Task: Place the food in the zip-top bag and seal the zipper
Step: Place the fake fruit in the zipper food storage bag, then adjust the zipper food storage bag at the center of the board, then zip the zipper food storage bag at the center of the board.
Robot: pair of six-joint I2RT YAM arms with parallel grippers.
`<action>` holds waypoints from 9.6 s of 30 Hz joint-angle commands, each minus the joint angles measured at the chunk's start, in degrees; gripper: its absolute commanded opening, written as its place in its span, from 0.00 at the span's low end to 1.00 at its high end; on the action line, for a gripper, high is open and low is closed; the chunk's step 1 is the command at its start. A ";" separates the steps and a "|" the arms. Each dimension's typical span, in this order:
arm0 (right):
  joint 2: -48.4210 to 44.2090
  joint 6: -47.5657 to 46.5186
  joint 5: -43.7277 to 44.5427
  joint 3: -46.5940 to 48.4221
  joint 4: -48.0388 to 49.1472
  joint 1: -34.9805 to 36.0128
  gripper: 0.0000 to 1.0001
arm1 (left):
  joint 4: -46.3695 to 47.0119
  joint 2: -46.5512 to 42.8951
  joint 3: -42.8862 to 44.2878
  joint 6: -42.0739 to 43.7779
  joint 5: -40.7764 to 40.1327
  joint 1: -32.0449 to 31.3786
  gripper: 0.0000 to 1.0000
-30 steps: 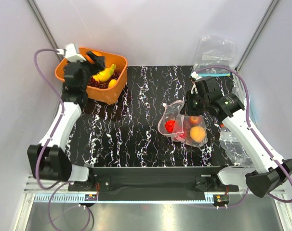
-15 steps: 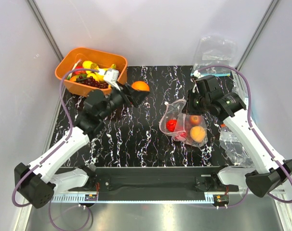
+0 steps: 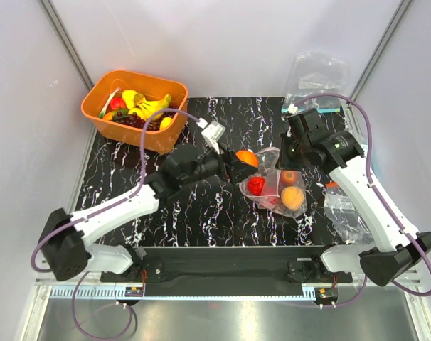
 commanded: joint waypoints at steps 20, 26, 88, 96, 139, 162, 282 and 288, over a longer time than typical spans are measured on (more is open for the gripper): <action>-0.21 -2.28 3.03 8.36 -8.77 0.25 0.00 | -4.28 17.71 15.37 2.64 -9.96 -7.65 0.89; -0.83 -2.54 4.00 8.45 -9.03 0.25 0.00 | -9.37 16.75 17.66 4.93 -13.83 -8.36 0.99; -2.06 2.47 -5.67 -9.66 9.07 2.36 0.51 | -32.32 12.44 33.39 18.12 -23.60 3.77 0.02; 0.74 2.47 -7.42 -8.87 14.16 3.50 0.54 | -31.89 11.73 32.69 17.76 -20.79 5.71 0.05; 6.29 11.61 18.50 -13.26 28.06 22.13 0.03 | -34.61 13.66 33.30 17.41 -17.27 10.28 0.07; 7.79 0.80 5.94 12.23 -4.55 22.22 0.00 | -40.34 4.98 32.44 17.95 -16.31 11.86 0.02; 9.99 -33.48 -10.40 19.08 13.38 22.84 0.01 | 3.09 -18.41 -10.82 21.19 12.79 13.18 0.52; 6.91 -33.65 -17.35 18.82 13.03 22.75 0.00 | 5.29 -17.19 -8.80 19.79 18.57 13.18 0.67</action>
